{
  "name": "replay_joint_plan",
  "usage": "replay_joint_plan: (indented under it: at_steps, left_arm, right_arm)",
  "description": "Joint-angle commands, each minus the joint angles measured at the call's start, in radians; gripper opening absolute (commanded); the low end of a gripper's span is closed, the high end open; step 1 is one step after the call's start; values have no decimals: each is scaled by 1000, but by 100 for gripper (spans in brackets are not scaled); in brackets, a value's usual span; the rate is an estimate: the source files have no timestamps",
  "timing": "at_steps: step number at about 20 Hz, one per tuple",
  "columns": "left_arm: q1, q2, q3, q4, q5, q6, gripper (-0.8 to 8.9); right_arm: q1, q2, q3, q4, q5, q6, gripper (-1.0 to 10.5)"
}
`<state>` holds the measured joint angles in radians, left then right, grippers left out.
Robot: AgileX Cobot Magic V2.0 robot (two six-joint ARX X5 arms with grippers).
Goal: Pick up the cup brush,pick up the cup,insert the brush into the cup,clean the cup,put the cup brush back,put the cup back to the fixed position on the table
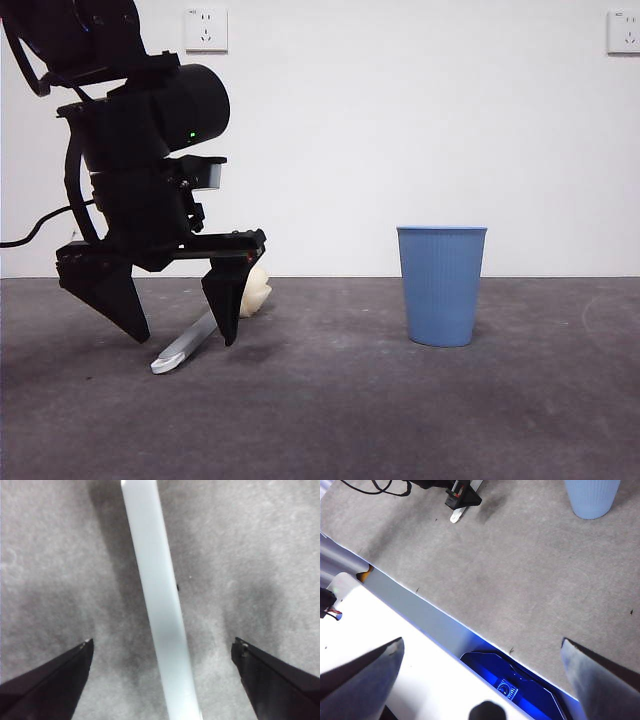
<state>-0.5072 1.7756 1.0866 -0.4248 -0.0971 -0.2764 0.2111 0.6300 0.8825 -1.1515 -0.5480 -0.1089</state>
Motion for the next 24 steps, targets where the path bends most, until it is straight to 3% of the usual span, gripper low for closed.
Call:
replay_joint_plan:
  at_steps: [1, 2, 5, 8, 12, 18, 20, 24]
  left_arm:
    - [-4, 17, -1, -5, -3, -19, 465]
    - [-4, 17, -1, -6, -2, -21, 454]
    - [-5, 18, -1, -16, 7, -24, 233]
    - [-7, 18, -1, -16, 25, -37, 209]
    - [-11, 18, -1, -8, 69, -38, -2]
    - [-8, -19, 1, -31, 103, -32, -9]
    - [-7, -70, 1, -44, 103, 10, -8]
    - [-8, -239, 1, -148, 104, 117, -8]
  right_arm:
    - [2, 0, 3, 6, 0, 5, 566]
    - [2, 0, 3, 6, 0, 5, 566]
    - [2, 0, 3, 6, 0, 5, 566]
    - [2, 0, 3, 5, 0, 6, 566]
    - [2, 0, 3, 5, 0, 6, 566]
    - [2, 0, 3, 6, 0, 6, 566]
    - [2, 2, 3, 33, 0, 6, 566]
    - [2, 60, 3, 263, -3, 85, 566]
